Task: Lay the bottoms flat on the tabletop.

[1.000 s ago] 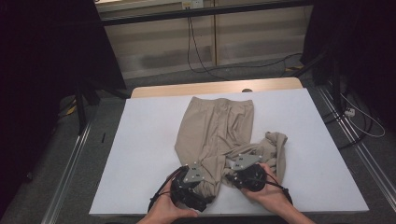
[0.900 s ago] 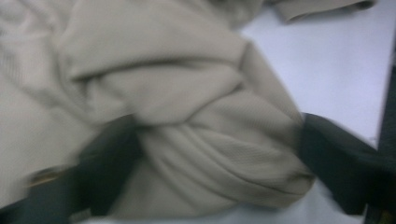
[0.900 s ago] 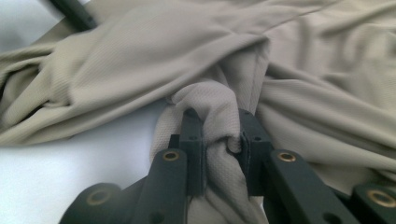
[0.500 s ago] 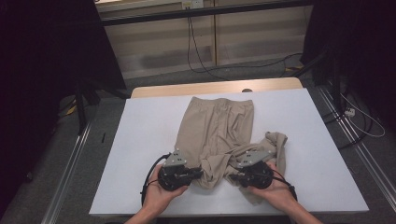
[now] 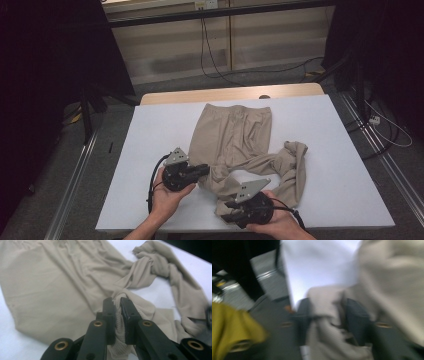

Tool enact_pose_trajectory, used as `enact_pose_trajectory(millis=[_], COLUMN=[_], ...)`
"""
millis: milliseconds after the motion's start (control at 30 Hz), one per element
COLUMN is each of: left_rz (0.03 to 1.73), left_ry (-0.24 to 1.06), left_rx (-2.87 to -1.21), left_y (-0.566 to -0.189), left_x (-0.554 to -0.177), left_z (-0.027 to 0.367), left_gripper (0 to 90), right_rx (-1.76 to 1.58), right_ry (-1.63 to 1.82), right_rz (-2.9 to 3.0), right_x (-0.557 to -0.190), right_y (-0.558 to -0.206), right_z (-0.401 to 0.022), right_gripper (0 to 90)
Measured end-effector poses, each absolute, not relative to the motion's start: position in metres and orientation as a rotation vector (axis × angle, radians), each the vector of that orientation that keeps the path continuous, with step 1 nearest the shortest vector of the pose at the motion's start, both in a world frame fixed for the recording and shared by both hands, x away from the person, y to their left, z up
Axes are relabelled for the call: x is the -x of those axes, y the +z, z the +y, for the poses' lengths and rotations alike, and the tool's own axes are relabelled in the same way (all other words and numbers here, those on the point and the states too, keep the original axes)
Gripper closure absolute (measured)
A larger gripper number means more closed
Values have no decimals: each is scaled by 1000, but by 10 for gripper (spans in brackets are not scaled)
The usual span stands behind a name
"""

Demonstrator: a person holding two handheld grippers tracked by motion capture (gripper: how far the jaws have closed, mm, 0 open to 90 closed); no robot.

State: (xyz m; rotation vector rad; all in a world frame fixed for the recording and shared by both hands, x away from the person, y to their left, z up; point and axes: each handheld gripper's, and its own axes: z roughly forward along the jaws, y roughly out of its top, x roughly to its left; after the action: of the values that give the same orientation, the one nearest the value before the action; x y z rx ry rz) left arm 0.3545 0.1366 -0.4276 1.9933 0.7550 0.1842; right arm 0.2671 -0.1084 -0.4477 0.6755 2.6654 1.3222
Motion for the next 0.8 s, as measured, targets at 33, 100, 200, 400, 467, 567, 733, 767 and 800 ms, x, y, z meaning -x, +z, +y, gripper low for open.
enact_pose_trajectory(millis=[33,100,200,400,467,567,733,767,800], left_rz=[761,772,772,744,727,718,730,731,741], left_ry=[186,186,180,146,138,124,117,123,129], left_rx=[-1998,-2002,-2000,-2013,-2032,-2044,-2053,-2055,-2047], left_y=[-429,-431,-432,-432,-432,-433,-435,-435,-435], left_x=[-355,-357,-358,-349,-341,-332,-335,-335,-334], left_z=[137,138,139,142,144,149,151,151,150], left_gripper=[831,831,830,829,829,824,810,792,759], right_rx=[-701,-743,-793,-850,-798,-734,-644,-621,-623], right_ry=[1335,1360,1290,1212,1241,1267,1237,1234,1250], right_rz=[2631,2582,2498,2535,2583,2651,2763,2755,2737], right_x=[-270,-277,-285,-296,-290,-274,-243,-239,-239], right_y=[-445,-440,-440,-455,-456,-452,-456,-454,-451], right_z=[-112,-120,-131,-134,-129,-123,-113,-112,-113], right_gripper=[389,322,296,470,706,869,900,894,843])
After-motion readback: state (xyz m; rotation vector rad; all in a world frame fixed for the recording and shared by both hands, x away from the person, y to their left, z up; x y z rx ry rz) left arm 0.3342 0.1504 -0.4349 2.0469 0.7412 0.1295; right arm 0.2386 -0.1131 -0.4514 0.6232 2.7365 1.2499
